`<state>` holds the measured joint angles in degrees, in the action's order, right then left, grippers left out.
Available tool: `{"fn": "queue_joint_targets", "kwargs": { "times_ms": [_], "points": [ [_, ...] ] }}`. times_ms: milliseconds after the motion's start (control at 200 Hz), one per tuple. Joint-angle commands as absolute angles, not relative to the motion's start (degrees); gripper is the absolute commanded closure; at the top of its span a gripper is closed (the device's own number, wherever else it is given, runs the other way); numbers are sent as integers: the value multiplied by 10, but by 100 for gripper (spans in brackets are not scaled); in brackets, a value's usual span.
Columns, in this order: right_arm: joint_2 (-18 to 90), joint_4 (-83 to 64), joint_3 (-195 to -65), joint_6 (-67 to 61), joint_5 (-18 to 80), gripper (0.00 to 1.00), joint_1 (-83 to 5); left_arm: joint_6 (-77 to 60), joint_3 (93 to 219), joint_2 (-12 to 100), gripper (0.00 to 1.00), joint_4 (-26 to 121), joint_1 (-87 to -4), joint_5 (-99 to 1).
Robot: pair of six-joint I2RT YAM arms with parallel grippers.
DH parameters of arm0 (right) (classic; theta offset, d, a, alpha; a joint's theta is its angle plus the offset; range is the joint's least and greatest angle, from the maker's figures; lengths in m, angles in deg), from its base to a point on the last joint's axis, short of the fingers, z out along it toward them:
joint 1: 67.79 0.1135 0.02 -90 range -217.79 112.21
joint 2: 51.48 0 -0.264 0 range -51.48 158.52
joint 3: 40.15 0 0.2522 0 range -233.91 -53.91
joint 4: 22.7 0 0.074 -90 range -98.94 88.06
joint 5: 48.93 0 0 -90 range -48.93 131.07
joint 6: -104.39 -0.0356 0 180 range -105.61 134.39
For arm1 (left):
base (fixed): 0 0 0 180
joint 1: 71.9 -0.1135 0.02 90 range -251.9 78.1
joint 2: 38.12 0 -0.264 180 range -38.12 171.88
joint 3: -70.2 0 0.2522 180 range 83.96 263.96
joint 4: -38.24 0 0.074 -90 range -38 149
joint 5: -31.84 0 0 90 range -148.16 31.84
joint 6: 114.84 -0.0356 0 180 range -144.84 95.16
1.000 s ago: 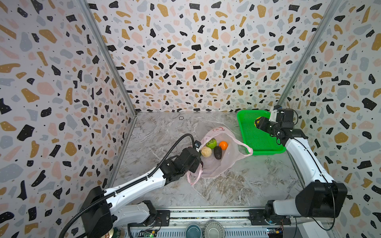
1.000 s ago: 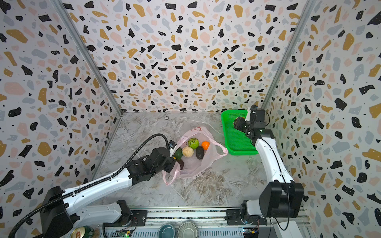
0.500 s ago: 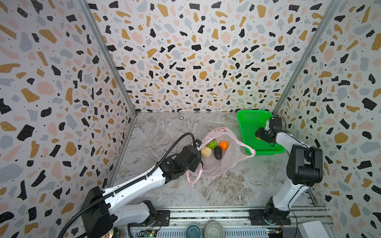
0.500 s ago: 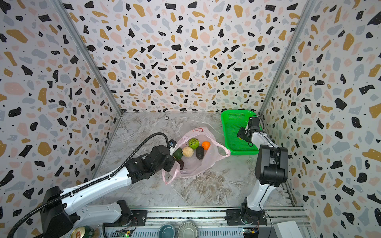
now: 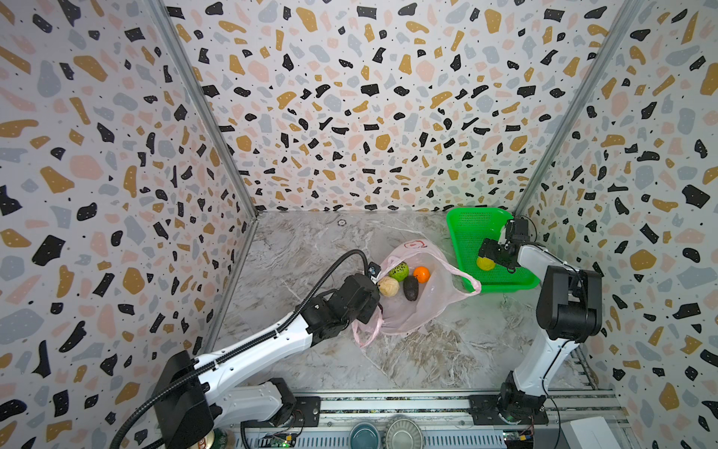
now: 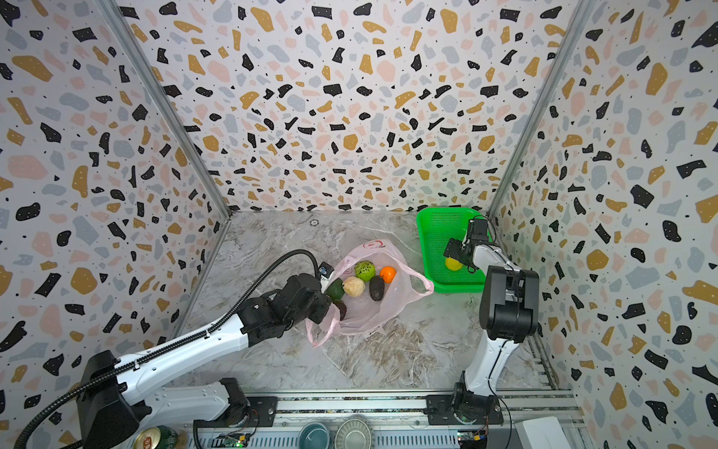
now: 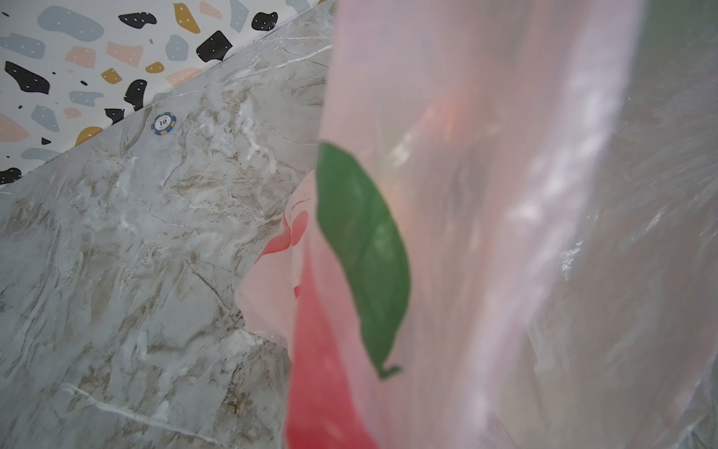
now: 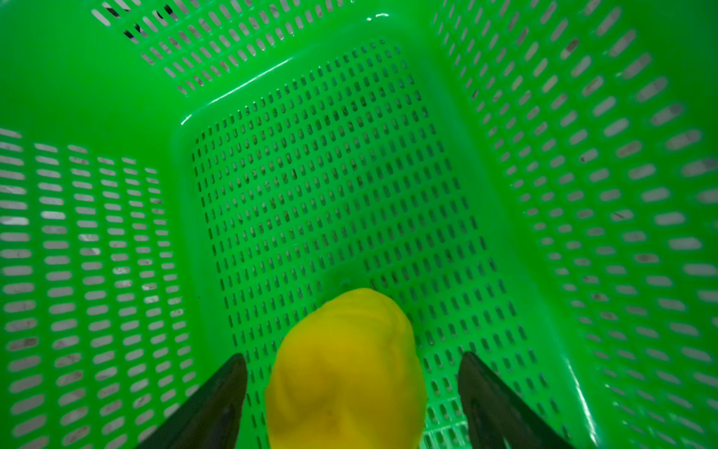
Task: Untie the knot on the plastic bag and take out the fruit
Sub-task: 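Open the right gripper to drop the lemon into the green basket, then move the right gripper back into the bag above the pale pear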
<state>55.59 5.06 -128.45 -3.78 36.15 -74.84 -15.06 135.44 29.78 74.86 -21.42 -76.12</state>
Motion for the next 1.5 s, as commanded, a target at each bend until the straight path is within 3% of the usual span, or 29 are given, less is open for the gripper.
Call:
{"fn": "queue_joint_targets", "kwargs": {
  "times_ms": [0, 270, 445, 731, 1161, 1492],
  "points": [
    [489, 85, -1289, -29, 355, 13, -745, -155, 1358, 292, 100, 734, -212, -766],
    [356, 148, -1259, -15, 293, 6, -738, -159, 1356, 292, 100, 725, -212, -765],
    [270, 208, -1265, -7, 196, 4, -729, -164, 1360, 296, 100, 724, -213, -765],
    [185, 302, -1342, -22, 175, 0, -585, -172, 1369, 297, 100, 725, -212, -767],
    [169, 287, -1354, -110, 284, 0, -275, -186, 1386, 302, 100, 736, -213, -775],
    [150, 236, -1205, -87, 438, 4, -131, -185, 1402, 303, 100, 745, -213, -771]
  ]
}}
